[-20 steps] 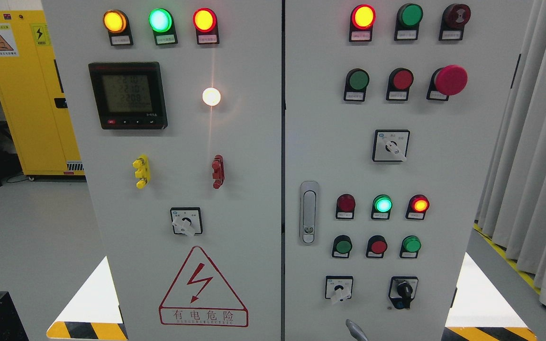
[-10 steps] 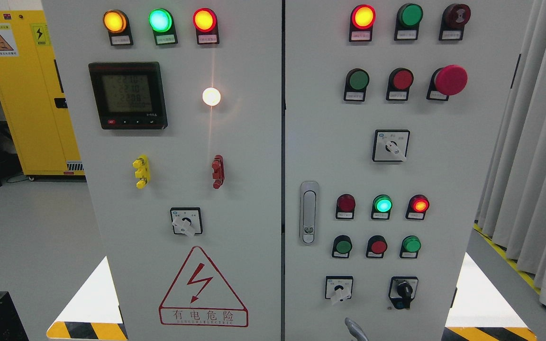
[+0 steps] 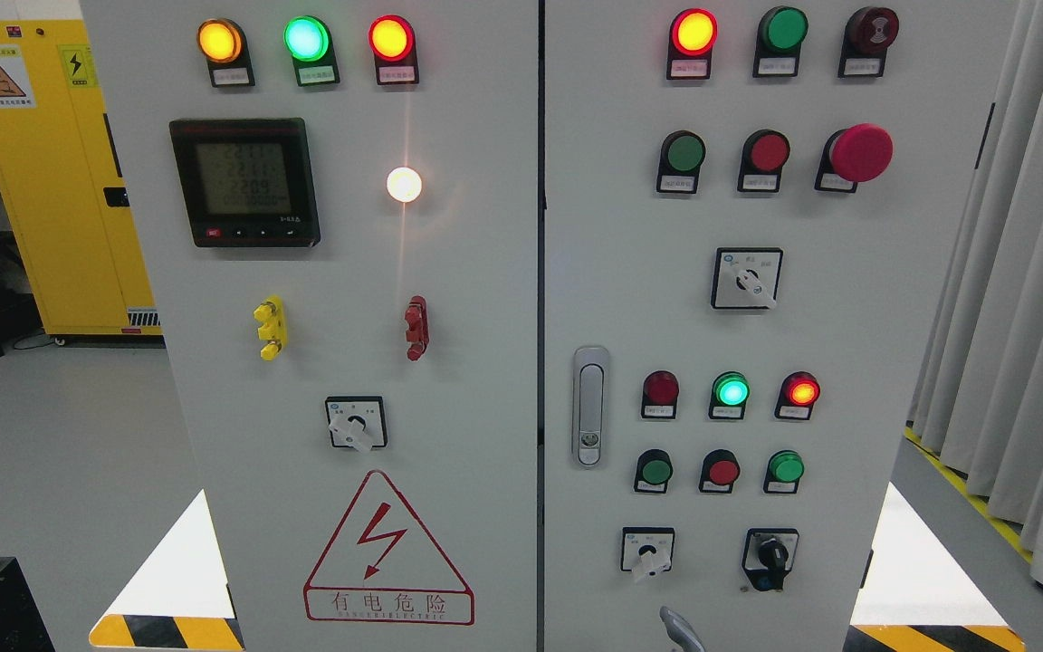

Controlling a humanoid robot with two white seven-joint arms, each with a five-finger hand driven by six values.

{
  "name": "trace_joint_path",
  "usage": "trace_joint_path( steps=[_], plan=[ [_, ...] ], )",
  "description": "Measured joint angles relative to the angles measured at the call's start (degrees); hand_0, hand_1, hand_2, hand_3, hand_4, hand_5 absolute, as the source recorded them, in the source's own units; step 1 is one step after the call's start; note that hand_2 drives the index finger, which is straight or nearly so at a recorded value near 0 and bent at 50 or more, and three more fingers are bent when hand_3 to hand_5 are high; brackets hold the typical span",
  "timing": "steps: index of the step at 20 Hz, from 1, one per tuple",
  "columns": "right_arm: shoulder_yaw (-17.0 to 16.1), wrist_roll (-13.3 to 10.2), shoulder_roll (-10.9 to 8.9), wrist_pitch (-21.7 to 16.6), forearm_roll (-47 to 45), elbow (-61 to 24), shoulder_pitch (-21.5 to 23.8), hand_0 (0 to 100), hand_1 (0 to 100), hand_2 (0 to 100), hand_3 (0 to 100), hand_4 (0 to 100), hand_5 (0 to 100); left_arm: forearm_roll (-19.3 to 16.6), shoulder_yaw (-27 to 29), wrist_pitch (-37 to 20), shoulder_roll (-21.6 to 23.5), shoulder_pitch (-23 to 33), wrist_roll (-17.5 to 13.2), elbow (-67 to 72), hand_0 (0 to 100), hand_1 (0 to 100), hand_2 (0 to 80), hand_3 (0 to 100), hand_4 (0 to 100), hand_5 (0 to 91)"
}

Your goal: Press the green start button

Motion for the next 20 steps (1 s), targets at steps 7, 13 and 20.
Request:
trace_joint_path(
  steps=[7, 13, 20],
  plan=[
    [-2.61, -3.03, 0.07, -1.5, 15.91, -0.65, -0.66, 53, 77, 0, 22, 30, 24, 0.01, 0.0, 0.0, 0.0, 0.02, 0.0, 0.0, 12, 56, 0.0, 0, 0, 0.0],
    [-6.35, -7.17, 0.44, -1.68, 31.98, -1.87, -3.22, 52, 83, 0, 50, 61, 61, 0.01, -0.01, 0.0, 0.0, 0.02, 0.03, -0.01, 12, 56, 0.0, 0, 0, 0.0],
    [-9.68, -11.54, 1.08, 1.35, 45.52, -3.05, -5.38, 51, 87, 0, 73, 78, 87, 0.0, 0.0, 0.0, 0.0, 0.01, 0.05, 0.0, 12, 56, 0.0, 0, 0, 0.0]
  ],
)
